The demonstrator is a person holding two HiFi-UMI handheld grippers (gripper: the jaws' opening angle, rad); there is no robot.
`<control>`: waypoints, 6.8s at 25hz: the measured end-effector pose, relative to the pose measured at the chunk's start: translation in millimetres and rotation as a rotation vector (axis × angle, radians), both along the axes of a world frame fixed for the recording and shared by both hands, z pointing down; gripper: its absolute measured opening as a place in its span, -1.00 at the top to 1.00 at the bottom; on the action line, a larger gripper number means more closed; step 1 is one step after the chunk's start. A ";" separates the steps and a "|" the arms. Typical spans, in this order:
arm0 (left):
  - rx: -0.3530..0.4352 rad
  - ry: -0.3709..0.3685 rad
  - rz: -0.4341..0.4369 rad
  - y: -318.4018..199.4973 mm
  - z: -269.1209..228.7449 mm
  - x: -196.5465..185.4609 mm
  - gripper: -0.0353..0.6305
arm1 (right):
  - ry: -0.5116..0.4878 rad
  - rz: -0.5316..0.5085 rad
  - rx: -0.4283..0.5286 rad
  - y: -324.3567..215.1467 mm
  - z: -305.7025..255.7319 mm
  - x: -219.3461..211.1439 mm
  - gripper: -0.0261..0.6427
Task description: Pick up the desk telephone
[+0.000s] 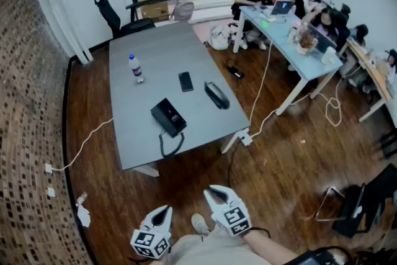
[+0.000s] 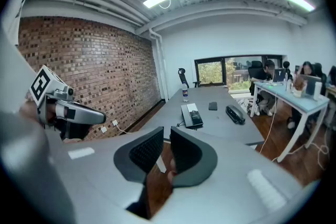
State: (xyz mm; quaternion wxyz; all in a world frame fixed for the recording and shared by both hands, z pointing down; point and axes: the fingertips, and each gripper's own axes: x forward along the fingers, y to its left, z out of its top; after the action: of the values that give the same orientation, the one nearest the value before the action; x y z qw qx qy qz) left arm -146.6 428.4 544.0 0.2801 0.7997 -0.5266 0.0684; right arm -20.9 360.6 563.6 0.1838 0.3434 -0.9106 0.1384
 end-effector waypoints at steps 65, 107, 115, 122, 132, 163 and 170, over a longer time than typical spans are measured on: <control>-0.332 0.502 -0.126 -400.6 202.0 -137.8 0.16 | -0.120 -0.150 -0.185 -382.1 42.4 -105.8 0.73; -0.355 0.661 0.037 -534.5 277.4 -123.3 0.24 | 0.065 0.113 -0.309 -339.1 101.8 -93.7 0.73; -0.363 0.607 0.106 -519.1 259.1 -122.8 0.38 | 0.072 0.106 -0.300 -334.9 93.4 -93.8 0.73; -0.341 0.670 0.115 -489.4 200.3 -135.3 0.38 | 0.059 0.126 -0.242 -341.4 83.8 -79.6 0.73; -0.182 0.714 0.110 -446.0 72.4 -148.0 0.39 | 0.025 0.114 -0.153 -376.9 57.1 -67.4 0.73; -0.057 0.662 0.016 -395.3 -127.8 3.6 0.39 | -0.291 -0.229 0.060 -394.4 -177.7 28.2 0.73; -0.011 0.697 -0.062 -369.5 -128.4 -2.5 0.39 | -0.279 -0.241 0.044 -384.4 -164.2 37.0 0.73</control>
State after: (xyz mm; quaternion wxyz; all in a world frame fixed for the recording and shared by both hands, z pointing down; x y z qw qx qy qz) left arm -149.0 58.9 415.6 0.4493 0.7572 -0.4229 -0.2143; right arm 16.1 -23.8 399.3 0.0635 0.2136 -0.9645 0.1415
